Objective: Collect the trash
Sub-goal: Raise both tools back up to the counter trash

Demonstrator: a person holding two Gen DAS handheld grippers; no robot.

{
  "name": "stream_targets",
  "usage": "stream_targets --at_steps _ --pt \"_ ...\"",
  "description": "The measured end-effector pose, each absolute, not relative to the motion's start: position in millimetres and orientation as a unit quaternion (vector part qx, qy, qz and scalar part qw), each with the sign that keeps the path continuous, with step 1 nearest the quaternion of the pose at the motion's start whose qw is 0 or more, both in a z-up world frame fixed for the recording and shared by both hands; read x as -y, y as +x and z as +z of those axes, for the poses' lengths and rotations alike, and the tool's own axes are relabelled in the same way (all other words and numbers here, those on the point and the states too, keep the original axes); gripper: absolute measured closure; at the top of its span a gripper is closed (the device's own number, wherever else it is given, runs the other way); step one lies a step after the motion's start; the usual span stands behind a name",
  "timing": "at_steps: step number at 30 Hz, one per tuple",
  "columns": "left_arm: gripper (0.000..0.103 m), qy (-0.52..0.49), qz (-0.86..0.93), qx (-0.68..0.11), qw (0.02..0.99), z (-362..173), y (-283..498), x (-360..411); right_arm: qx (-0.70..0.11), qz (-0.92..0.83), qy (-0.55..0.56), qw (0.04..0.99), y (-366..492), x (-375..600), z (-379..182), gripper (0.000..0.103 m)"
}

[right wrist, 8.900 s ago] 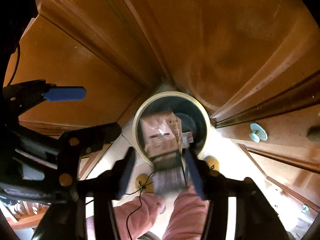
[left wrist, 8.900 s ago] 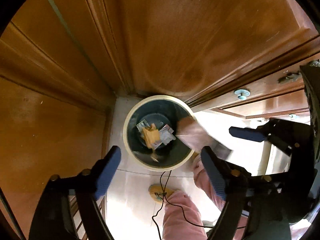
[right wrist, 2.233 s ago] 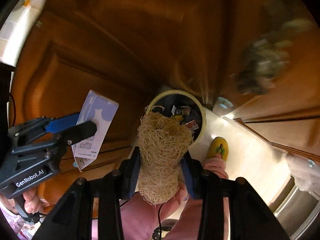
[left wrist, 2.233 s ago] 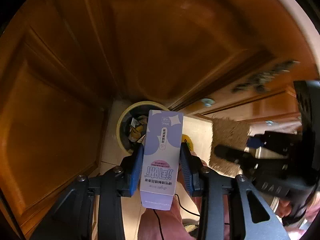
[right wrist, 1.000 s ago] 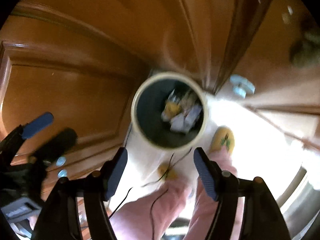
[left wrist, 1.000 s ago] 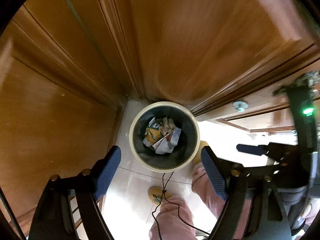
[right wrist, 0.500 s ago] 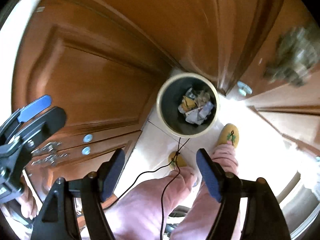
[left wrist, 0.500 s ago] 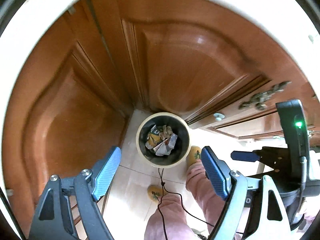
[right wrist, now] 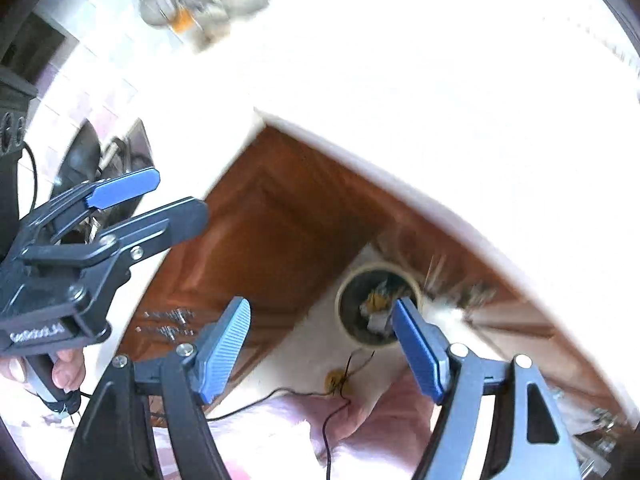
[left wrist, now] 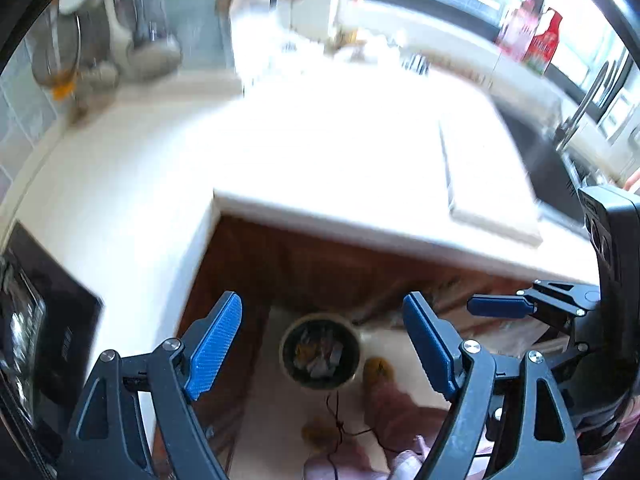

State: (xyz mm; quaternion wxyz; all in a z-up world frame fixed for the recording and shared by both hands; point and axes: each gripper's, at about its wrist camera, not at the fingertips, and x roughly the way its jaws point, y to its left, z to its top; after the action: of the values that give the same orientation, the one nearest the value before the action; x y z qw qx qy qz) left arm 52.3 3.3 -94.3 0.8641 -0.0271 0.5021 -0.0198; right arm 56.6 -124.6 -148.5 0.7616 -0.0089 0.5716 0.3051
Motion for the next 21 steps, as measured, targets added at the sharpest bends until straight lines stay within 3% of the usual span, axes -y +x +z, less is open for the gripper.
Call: stream_targets --at_steps 10,21 --pt "0.012 -0.002 -0.045 -0.417 0.908 9.8 81.1 19.1 -0.507 0.288 -0.013 0.812 87.0 141.6 -58.3 0.029" --pt "0.011 0.059 -0.042 -0.388 0.919 48.0 151.8 66.4 -0.469 0.258 -0.034 0.844 156.1 184.3 -12.6 0.029"
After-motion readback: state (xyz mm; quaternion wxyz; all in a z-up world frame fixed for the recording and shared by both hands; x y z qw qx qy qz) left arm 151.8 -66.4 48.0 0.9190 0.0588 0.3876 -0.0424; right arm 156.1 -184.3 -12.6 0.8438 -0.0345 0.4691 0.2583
